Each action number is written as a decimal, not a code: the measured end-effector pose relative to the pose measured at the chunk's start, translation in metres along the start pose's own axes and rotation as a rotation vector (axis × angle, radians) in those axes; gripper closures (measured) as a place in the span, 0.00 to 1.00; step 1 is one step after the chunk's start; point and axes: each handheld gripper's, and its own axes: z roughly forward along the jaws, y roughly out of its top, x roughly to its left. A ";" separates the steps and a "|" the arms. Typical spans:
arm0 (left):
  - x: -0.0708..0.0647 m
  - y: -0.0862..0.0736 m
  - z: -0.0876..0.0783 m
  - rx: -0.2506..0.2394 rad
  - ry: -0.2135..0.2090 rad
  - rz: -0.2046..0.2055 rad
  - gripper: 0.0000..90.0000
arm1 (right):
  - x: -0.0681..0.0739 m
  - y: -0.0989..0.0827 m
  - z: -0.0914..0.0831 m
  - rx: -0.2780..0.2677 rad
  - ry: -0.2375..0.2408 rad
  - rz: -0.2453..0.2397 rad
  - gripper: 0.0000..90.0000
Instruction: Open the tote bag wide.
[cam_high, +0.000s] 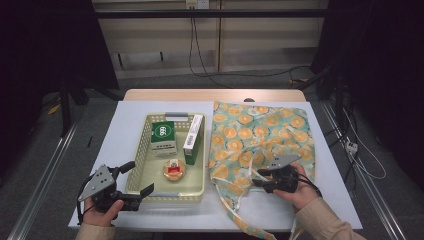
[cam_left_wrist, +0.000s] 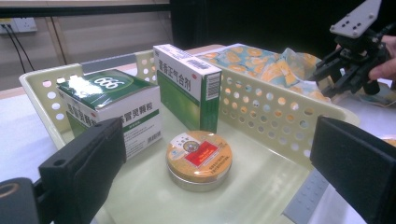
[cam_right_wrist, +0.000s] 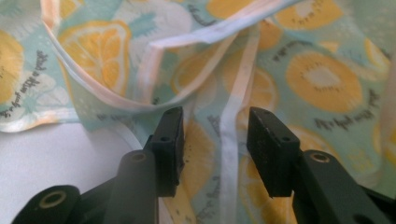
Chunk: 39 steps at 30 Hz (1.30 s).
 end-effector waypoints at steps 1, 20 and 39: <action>0.000 0.000 0.000 0.000 0.000 -0.001 0.04 | 0.001 0.000 0.000 -0.001 0.022 -0.003 0.85; 0.000 0.000 0.001 -0.005 -0.005 -0.015 0.04 | -0.058 0.074 -0.059 -0.209 -0.069 0.068 0.99; 0.003 -0.004 -0.002 0.001 0.005 -0.025 0.04 | -0.150 0.045 -0.046 -0.196 -0.238 0.274 0.99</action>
